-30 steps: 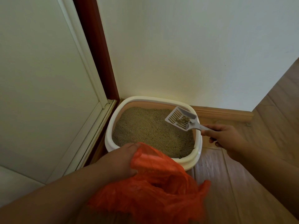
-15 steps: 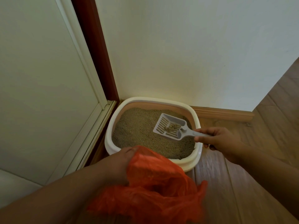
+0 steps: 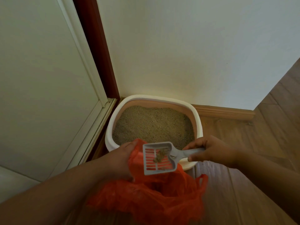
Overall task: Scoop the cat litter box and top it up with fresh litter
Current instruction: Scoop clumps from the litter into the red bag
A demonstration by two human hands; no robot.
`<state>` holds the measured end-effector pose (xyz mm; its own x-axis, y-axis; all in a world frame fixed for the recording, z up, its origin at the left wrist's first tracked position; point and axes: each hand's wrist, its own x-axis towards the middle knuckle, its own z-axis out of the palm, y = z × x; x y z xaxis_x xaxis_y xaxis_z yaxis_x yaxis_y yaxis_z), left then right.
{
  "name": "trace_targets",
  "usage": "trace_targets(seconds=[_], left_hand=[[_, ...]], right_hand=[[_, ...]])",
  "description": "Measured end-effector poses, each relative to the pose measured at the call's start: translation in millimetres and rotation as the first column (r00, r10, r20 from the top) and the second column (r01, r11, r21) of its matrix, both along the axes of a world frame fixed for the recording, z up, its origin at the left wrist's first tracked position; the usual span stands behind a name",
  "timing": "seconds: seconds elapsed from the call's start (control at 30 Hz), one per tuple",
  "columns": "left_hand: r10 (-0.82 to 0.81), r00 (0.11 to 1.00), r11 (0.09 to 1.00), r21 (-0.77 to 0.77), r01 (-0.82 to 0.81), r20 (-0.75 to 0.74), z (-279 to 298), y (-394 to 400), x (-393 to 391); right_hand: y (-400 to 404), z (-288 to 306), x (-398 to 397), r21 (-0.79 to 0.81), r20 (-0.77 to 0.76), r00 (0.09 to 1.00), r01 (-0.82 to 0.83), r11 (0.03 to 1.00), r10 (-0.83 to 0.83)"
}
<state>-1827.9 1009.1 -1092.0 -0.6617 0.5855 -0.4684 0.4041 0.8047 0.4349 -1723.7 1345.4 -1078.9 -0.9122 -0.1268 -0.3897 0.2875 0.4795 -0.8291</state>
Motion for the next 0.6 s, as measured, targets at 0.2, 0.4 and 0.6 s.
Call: trace_targets(seconds=[0.2,0.4,0.6], left_hand=[[-0.026,0.999,0.999,0.028,0.025,0.031,4.8,2.4,2.5],[-0.042,0.999,0.998,0.043,0.040,0.030,5.9,4.2,5.2],[-0.048,0.999,0.998,0.038,0.047,0.020,5.5,3.7,5.1]], right_hand=[[-8.9,-2.8,-3.6,0.278,0.009,0.972,-0.227,0.933,0.234],[-19.6,-3.8,-5.8,0.444,-0.034,0.946,-0.274,0.853,0.322],[-30.9,-2.4,-4.5,0.567,0.010,0.875,-0.403,0.718,0.484]])
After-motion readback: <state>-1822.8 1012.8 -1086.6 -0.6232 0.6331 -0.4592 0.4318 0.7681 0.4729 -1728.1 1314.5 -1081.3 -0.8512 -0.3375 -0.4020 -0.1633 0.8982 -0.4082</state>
